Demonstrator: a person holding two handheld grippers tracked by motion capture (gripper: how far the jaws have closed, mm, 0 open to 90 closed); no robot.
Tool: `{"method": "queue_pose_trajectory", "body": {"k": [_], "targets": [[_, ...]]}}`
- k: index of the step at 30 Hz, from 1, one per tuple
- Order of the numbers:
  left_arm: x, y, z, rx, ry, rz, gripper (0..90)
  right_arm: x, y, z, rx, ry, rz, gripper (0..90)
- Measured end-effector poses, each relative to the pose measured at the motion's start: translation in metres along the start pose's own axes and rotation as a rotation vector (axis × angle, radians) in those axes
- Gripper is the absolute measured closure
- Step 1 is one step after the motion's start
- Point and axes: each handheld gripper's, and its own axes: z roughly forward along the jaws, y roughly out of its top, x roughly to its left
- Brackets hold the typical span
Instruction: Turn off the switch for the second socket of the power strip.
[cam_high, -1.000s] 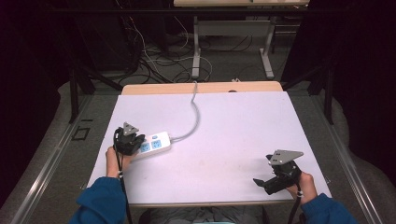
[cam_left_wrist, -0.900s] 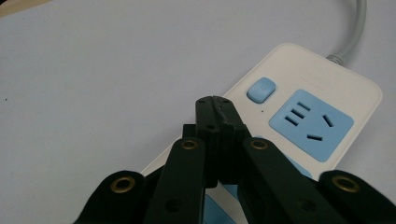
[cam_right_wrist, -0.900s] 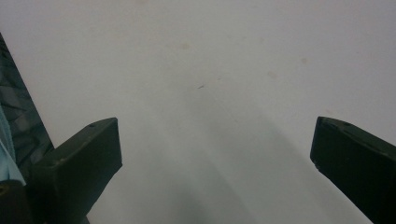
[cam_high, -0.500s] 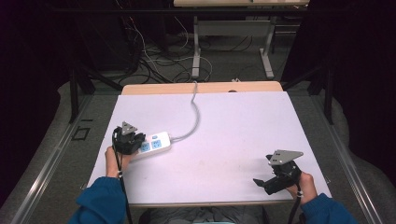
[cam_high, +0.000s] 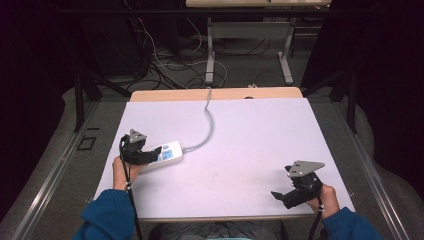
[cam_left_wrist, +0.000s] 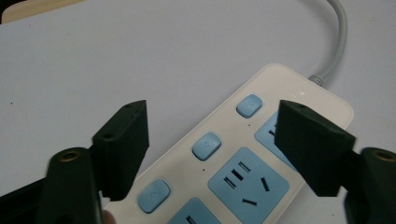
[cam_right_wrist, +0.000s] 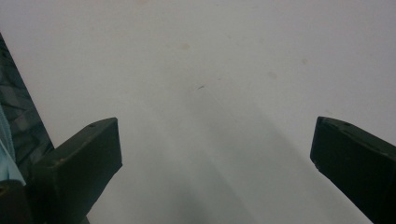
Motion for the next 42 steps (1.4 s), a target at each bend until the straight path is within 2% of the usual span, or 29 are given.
{"method": "queue_pose_trajectory", "body": {"k": [1, 12, 14, 15, 20, 22, 23, 37, 42], "targets": [[0.0, 0.0, -0.001, 0.007, -0.003, 0.002, 18.7, 0.0, 0.0, 0.0, 0.0, 0.001, 0.0, 1.4], [-0.004, 0.001, -0.002, 0.005, -0.004, -0.009, 0.0, 0.001, 0.0, 0.0, 0.0, -0.006, 0.002, 1.4], [-0.004, 0.001, -0.003, 0.006, -0.007, -0.005, 0.0, 0.001, 0.0, 0.0, 0.0, -0.012, 0.002, 1.4], [-0.004, 0.002, -0.004, 0.023, -0.015, -0.001, 0.0, 0.001, 0.0, -0.001, 0.0, -0.013, 0.002, 1.4], [-0.007, 0.002, -0.004, 0.015, -0.022, 0.006, 0.0, 0.001, 0.0, 0.0, -0.007, -0.013, 0.002, 1.4], [-0.009, 0.002, -0.004, 0.001, -0.016, 0.009, 0.0, 0.0, 0.0, -0.002, 0.013, -0.001, -0.002, 1.4], [-0.01, 0.002, -0.006, 0.016, -0.03, 0.013, 0.0, 0.001, 0.0, -0.001, 0.0, -0.014, 0.003, 1.4], [-0.024, -0.001, -0.015, -0.016, -0.069, 0.053, 0.0, 0.001, 0.0, -0.001, 0.002, -0.017, 0.001, 1.4], [-0.031, -0.002, -0.022, -0.021, -0.069, 0.065, 0.0, 0.001, 0.0, -0.001, 0.0, -0.014, 0.001, 1.5]]}}
